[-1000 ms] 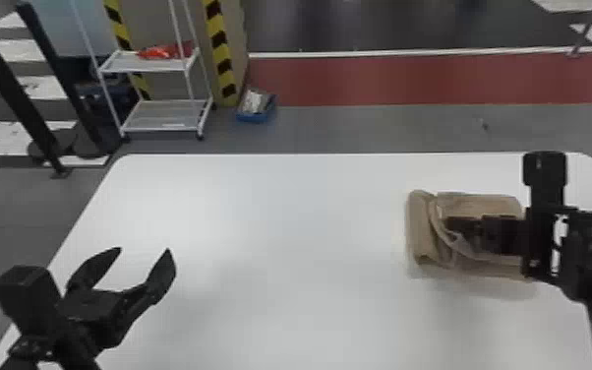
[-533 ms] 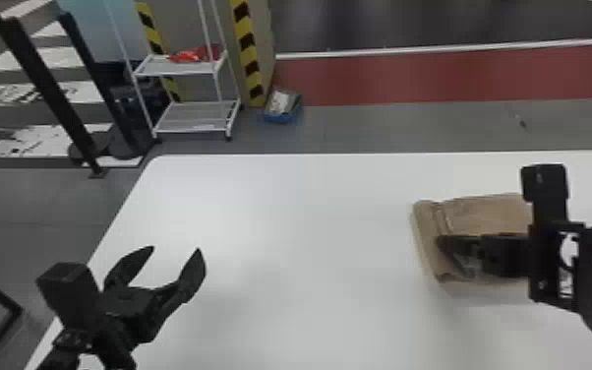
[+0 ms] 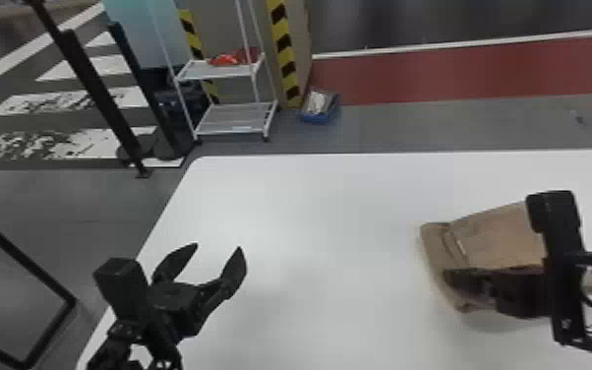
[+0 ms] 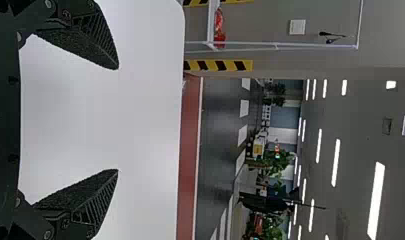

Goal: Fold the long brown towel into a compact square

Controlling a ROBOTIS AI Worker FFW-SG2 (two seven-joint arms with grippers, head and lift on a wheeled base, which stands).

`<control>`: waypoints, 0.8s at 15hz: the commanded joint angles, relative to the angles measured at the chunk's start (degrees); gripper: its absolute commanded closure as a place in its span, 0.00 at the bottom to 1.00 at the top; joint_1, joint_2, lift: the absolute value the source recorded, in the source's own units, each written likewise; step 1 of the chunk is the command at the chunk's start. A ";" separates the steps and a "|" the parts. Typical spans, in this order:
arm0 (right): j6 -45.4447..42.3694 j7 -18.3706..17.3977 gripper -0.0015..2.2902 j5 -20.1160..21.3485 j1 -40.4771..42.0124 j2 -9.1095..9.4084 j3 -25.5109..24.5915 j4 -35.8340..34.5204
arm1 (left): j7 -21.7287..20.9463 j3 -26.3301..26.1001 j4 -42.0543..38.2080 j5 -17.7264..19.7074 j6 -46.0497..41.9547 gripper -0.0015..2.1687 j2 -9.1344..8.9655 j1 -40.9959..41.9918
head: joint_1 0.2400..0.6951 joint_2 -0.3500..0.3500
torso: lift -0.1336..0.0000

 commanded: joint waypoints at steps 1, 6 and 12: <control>1.44 0.68 0.99 -0.04 2.31 0.05 1.87 -2.82 | -0.03 0.00 0.00 0.00 0.00 0.08 -0.24 0.01 | 1.00 0.89 | 0.07; 6.36 5.69 0.99 0.75 7.41 0.05 2.05 -10.38 | -0.03 0.00 0.09 0.09 0.00 0.08 -0.24 0.01 | 1.00 0.97 | 0.07; 12.52 10.44 0.99 -1.63 10.04 0.05 -4.63 -19.16 | -0.03 -0.53 -0.35 0.09 0.00 0.08 -0.24 0.01 | 1.00 0.98 | 0.07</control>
